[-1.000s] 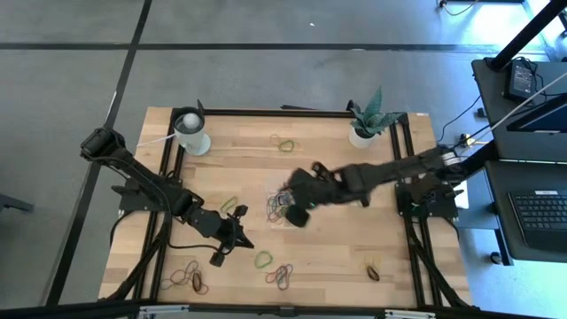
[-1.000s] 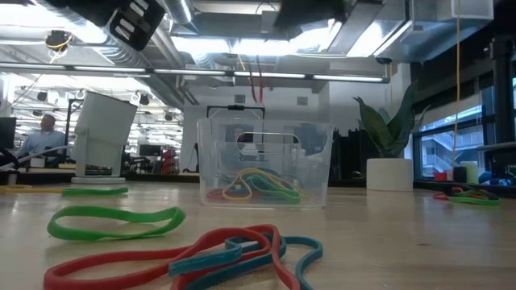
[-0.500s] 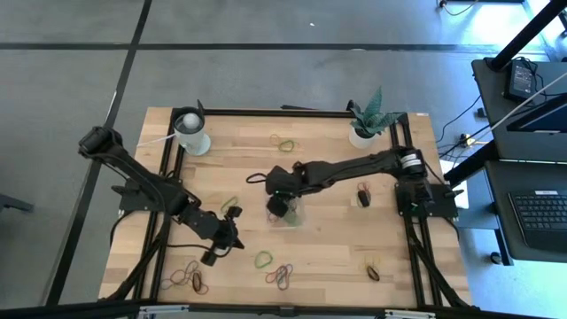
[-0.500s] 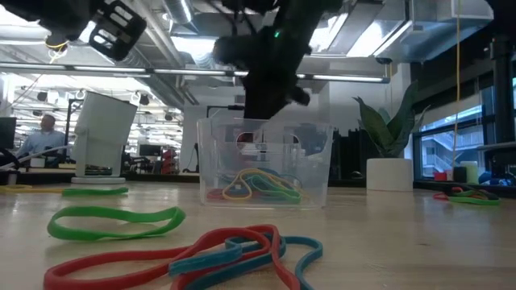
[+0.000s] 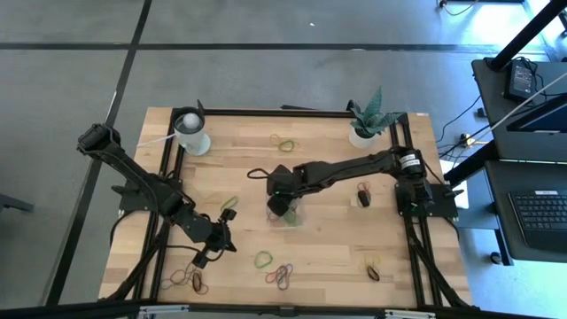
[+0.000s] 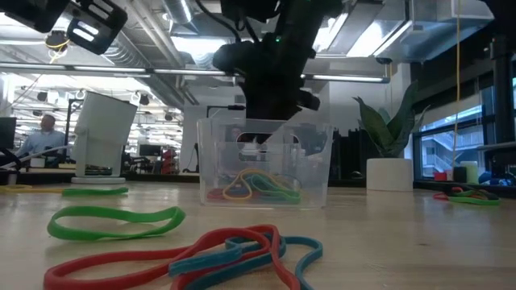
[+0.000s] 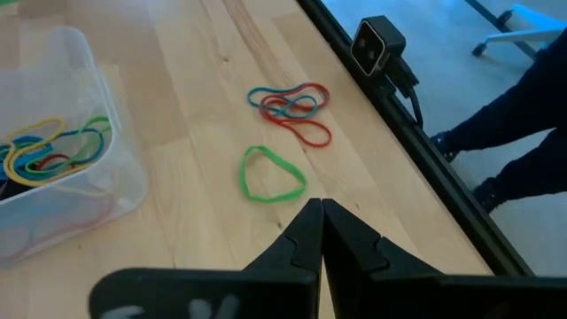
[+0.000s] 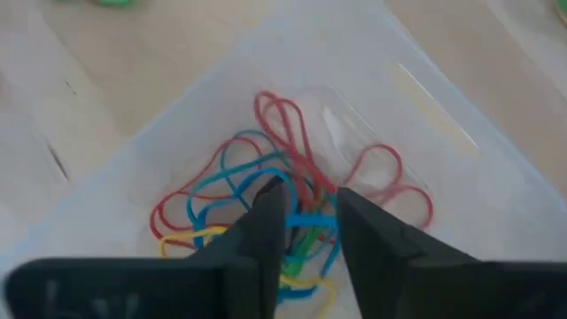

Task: Pick and place rubber bands into bin
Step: Put the red rubber band into the transparent bin, then put the green rubber band into the transparent bin

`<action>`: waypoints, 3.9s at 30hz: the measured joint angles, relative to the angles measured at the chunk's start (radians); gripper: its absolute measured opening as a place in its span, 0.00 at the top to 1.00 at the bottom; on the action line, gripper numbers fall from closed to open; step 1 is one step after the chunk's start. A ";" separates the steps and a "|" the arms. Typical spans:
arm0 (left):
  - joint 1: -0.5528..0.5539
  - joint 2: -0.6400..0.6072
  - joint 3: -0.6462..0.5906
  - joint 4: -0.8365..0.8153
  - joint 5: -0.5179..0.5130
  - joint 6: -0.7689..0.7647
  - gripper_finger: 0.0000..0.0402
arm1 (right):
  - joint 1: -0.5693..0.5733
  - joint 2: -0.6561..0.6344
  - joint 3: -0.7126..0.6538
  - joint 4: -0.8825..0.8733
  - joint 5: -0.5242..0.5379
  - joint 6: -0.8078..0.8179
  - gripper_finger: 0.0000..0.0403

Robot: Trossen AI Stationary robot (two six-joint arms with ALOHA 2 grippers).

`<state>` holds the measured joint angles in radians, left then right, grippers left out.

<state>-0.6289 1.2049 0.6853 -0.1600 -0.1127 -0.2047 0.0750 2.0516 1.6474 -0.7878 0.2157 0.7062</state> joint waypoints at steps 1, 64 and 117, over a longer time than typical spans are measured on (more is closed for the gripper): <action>0.000 0.000 0.000 0.000 0.000 0.000 0.99 | 0.000 -0.002 0.000 -0.013 0.000 0.000 0.69; 0.049 0.821 0.679 -0.512 -0.001 -1.170 0.68 | 0.708 -1.038 -0.972 0.311 0.146 0.100 0.72; 0.055 0.822 0.718 -0.638 0.028 -1.304 0.68 | 0.707 -1.037 -0.972 0.312 0.146 0.100 0.72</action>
<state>-0.5739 2.0274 1.4033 -0.7975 -0.0848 -1.5083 0.7822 1.0142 0.6754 -0.4759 0.3622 0.8063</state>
